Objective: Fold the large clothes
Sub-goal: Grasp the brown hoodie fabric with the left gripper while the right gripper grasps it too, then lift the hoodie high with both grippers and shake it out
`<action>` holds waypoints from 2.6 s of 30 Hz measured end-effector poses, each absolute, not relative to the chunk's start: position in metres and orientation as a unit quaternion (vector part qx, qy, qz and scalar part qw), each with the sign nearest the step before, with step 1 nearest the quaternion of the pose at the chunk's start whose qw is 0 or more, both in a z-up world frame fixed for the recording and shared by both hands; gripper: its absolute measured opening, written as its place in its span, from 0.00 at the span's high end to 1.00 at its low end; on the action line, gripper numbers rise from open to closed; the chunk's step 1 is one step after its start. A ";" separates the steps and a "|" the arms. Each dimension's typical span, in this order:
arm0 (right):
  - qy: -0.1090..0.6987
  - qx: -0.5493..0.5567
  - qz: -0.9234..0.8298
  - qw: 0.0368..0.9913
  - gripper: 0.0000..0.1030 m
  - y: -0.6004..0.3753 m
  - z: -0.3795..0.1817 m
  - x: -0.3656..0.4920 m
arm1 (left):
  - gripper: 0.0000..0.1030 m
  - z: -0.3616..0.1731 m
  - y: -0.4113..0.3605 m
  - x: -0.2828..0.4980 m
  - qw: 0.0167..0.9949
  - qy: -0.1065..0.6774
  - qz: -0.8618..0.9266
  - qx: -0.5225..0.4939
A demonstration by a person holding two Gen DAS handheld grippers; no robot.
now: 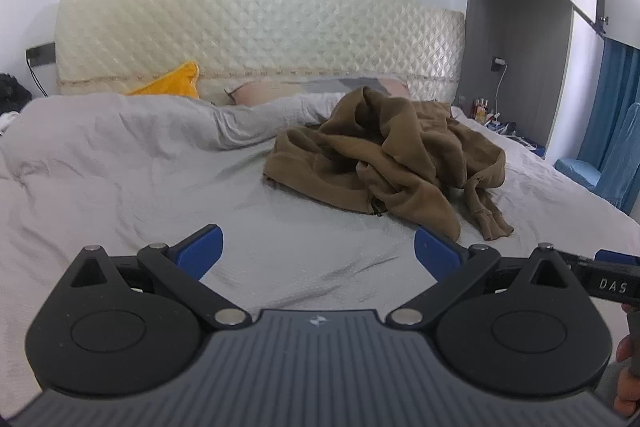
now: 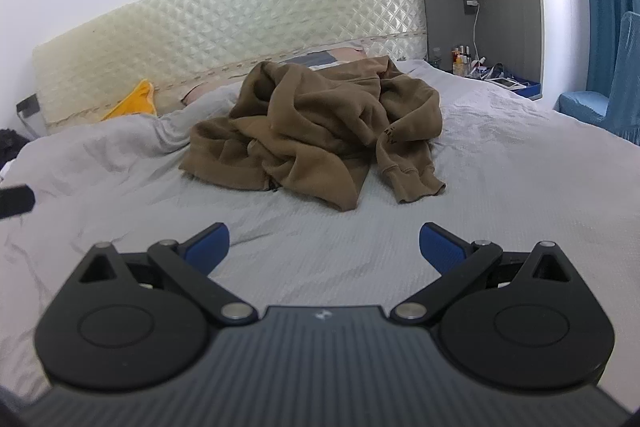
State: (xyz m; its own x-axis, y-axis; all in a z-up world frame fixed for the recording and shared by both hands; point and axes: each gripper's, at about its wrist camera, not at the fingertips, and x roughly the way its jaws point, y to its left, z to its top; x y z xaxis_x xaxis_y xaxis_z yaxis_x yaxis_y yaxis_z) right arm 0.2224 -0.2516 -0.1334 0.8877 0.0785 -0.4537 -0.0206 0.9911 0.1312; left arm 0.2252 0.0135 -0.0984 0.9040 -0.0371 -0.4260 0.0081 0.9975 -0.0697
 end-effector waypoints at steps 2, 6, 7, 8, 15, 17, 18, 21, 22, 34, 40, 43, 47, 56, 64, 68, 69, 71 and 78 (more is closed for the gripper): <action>0.234 0.063 0.025 0.970 0.00 -0.252 -0.136 0.234 | 0.00 -0.104 0.013 0.238 0.975 0.220 -0.012 -0.033; 0.223 0.058 0.025 0.973 0.00 -0.256 -0.136 0.257 | 0.00 -0.114 0.013 0.266 0.974 0.224 -0.006 -0.031; 0.222 0.058 0.025 0.973 0.00 -0.258 -0.135 0.263 | 0.00 -0.115 0.012 0.274 0.973 0.229 -0.005 -0.032; 0.221 0.059 0.025 0.973 0.00 -0.259 -0.134 0.268 | 0.00 -0.117 0.011 0.281 0.972 0.233 -0.007 -0.034; 0.243 0.070 0.037 0.967 0.00 -0.271 -0.118 0.318 | 0.00 -0.116 0.007 0.351 0.963 0.260 -0.022 -0.066; 0.254 0.079 0.036 0.963 0.00 -0.277 -0.114 0.339 | 0.00 -0.114 0.003 0.382 0.960 0.267 -0.039 -0.079; 0.256 0.079 0.036 0.963 0.00 -0.280 -0.112 0.351 | 0.00 -0.113 0.001 0.400 0.958 0.270 -0.045 -0.087; 0.255 0.074 0.036 0.963 0.00 -0.288 -0.108 0.388 | 0.00 -0.111 -0.008 0.448 0.956 0.270 -0.054 -0.097; 0.255 0.074 0.039 0.963 0.00 -0.291 -0.109 0.402 | 0.00 -0.111 -0.012 0.464 0.956 0.269 -0.057 -0.101; 0.232 0.106 0.077 0.964 0.03 -0.313 -0.138 0.614 | 0.00 -0.139 -0.046 0.684 0.934 0.236 -0.197 -0.181; 0.240 0.131 0.086 0.958 0.05 -0.328 -0.146 0.711 | 0.01 -0.148 -0.064 0.769 0.909 0.256 -0.231 -0.232; 0.252 0.132 0.088 0.955 0.05 -0.334 -0.155 0.759 | 0.01 -0.157 -0.062 0.806 0.888 0.285 -0.231 -0.279; 0.273 0.183 0.081 0.941 0.05 -0.347 -0.176 0.803 | 0.01 -0.164 -0.058 0.843 0.859 0.317 -0.226 -0.334; 0.337 0.224 0.113 0.908 0.31 -0.347 -0.197 0.833 | 0.47 -0.172 -0.058 0.870 0.854 0.355 -0.164 -0.343; 0.289 0.166 0.148 0.931 0.65 -0.330 -0.140 0.795 | 0.80 -0.133 -0.049 0.830 0.880 0.338 -0.149 -0.298; 0.249 0.159 0.172 0.940 0.66 -0.315 -0.096 0.752 | 0.82 -0.097 -0.035 0.786 0.889 0.309 -0.160 -0.298; 0.240 0.159 0.178 0.941 0.66 -0.312 -0.084 0.741 | 0.82 -0.088 -0.031 0.773 0.889 0.303 -0.164 -0.301; 0.224 0.160 0.190 0.942 0.66 -0.305 -0.061 0.716 | 0.82 -0.070 -0.026 0.746 0.891 0.290 -0.173 -0.303; 0.165 0.155 0.236 0.945 0.71 -0.278 0.019 0.603 | 0.83 0.017 -0.016 0.620 0.917 0.200 -0.180 -0.294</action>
State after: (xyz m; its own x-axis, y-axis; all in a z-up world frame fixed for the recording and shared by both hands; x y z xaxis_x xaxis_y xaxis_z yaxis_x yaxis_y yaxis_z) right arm 0.6026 -0.2779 0.0186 0.8341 0.4973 -0.2387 -0.3947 0.8403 0.3715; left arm 0.6200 -0.0162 0.0169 0.8555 -0.4477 -0.2602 0.2131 0.7624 -0.6110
